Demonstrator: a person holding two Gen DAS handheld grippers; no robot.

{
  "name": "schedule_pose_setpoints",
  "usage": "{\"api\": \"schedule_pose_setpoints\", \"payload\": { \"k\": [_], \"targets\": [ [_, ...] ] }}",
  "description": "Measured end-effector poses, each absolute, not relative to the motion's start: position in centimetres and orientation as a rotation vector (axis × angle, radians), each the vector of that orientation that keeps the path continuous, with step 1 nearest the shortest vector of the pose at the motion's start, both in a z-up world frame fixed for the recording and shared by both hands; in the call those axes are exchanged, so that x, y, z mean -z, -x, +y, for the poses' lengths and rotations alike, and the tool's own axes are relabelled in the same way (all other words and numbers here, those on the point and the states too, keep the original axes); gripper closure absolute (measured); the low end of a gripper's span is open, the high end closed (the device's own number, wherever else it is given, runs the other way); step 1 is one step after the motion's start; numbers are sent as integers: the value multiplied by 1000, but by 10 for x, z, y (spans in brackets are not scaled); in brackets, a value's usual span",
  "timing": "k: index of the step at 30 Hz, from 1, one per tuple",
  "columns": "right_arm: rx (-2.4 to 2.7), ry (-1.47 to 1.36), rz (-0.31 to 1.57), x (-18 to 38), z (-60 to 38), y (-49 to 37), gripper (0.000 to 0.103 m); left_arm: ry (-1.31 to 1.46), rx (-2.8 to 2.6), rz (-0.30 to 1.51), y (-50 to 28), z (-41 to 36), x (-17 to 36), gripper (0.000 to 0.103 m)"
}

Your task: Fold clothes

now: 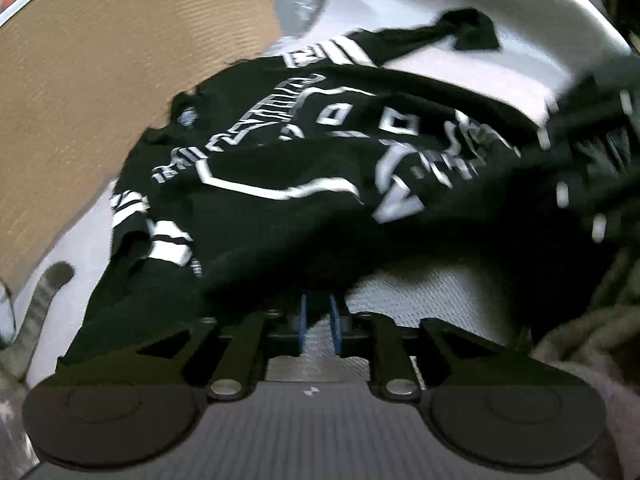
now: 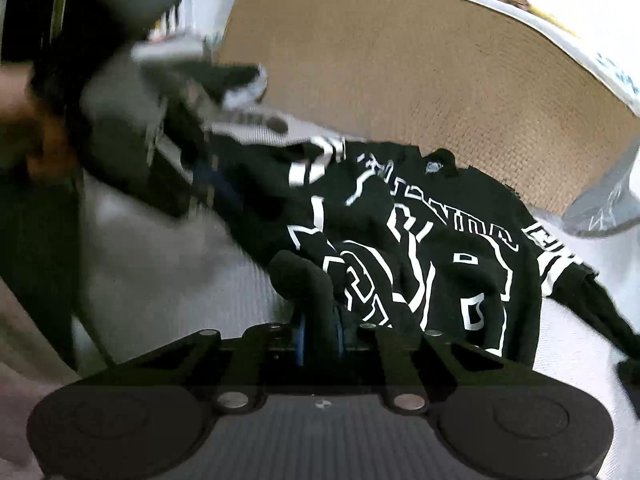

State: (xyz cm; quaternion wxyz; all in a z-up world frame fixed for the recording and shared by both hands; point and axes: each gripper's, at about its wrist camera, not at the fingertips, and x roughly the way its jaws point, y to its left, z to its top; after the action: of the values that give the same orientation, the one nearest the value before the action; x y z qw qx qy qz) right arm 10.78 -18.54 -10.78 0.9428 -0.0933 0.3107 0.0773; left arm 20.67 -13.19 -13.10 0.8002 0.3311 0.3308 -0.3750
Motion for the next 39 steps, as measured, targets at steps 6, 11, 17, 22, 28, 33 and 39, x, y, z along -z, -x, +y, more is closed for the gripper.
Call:
{"api": "schedule_pose_setpoints", "payload": {
  "k": [6, 11, 17, 22, 28, 33, 39],
  "targets": [
    [-208, 32, 615, 87, -206, -96, 88, -740, 778, 682, -203, -144, 146, 53],
    [-209, -46, 560, 73, -217, -90, 89, -728, 820, 673, -200, -158, 152, 38],
    [-229, -38, 559, 65, -221, -89, 89, -753, 716, 612, -209, -176, 161, 36],
    [-245, -3, 590, 69, -223, -84, 89, -715, 664, 594, -218, -165, 147, 81],
    [-288, 3, 626, 80, -218, -83, 89, -657, 640, 566, -225, -136, 113, 90],
    [-323, 4, 622, 78, -215, -85, 89, -652, 653, 550, -224, -117, 87, 91],
    [-348, 38, 618, 73, -215, -85, 89, -649, 710, 590, -218, -102, 73, 91]
  ]
}}
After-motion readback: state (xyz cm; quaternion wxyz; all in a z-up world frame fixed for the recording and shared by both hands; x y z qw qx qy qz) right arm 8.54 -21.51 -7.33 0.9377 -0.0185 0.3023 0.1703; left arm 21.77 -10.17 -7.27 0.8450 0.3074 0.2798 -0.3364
